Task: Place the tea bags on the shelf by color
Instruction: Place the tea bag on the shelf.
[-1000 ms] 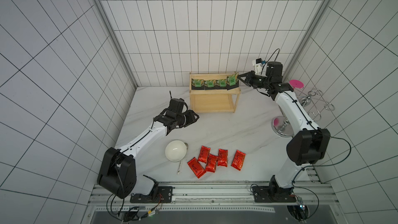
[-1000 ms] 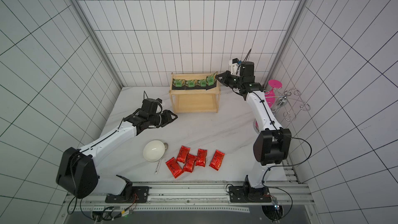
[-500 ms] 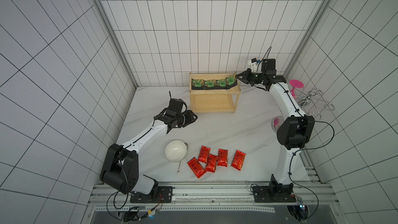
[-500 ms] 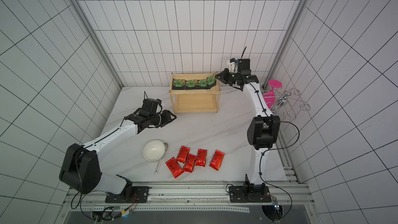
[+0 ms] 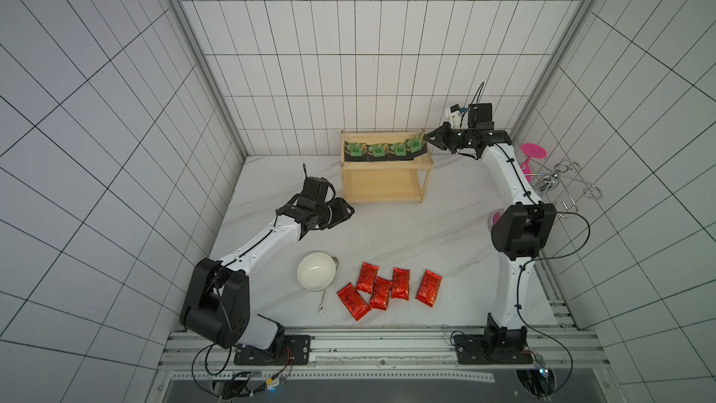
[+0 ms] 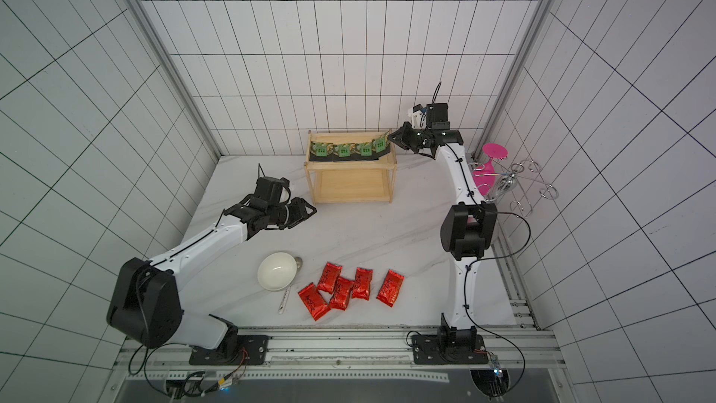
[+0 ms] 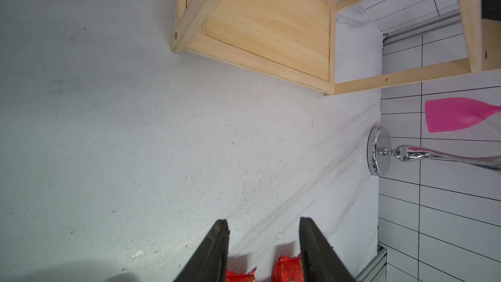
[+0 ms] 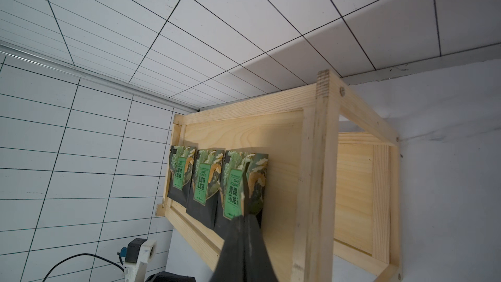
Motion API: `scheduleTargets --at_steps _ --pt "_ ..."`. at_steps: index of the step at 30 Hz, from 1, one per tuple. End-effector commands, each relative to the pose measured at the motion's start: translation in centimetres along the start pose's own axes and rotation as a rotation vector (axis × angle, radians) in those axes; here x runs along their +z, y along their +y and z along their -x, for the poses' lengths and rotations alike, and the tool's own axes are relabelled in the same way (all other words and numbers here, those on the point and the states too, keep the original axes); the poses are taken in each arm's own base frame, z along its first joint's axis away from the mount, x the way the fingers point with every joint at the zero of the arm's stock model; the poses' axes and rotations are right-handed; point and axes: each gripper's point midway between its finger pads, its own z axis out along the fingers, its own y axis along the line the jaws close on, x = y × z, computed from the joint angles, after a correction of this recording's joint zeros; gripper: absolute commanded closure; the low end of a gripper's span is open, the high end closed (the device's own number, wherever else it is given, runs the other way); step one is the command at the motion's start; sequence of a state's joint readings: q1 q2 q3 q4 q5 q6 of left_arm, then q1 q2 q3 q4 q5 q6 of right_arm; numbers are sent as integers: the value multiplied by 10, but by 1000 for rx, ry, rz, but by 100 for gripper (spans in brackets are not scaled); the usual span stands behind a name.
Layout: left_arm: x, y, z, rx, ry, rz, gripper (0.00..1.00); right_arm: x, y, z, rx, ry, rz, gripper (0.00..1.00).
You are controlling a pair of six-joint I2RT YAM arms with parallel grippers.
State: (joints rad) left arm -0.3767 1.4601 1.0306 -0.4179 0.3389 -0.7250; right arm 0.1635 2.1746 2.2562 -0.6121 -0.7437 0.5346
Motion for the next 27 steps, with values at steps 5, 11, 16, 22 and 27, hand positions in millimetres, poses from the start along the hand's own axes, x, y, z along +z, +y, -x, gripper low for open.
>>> scheduleTargets --at_steps 5,11,16,22,27 --pt "-4 -9 10 19 -20 -25 54 -1 -13 10 -11 -1 -31 87" --pt "-7 -8 10 18 -26 -27 54 0 -19 11 -10 -2 -47 81" --pt "-9 -7 10 17 -30 -28 54 -4 -18 15 -21 -13 -65 77" --pt "-11 -7 11 16 -34 -30 54 -9 -12 21 -31 -28 -80 71" --pt "-12 -6 10 18 -36 -32 54 -15 -4 20 -66 -43 -116 71"
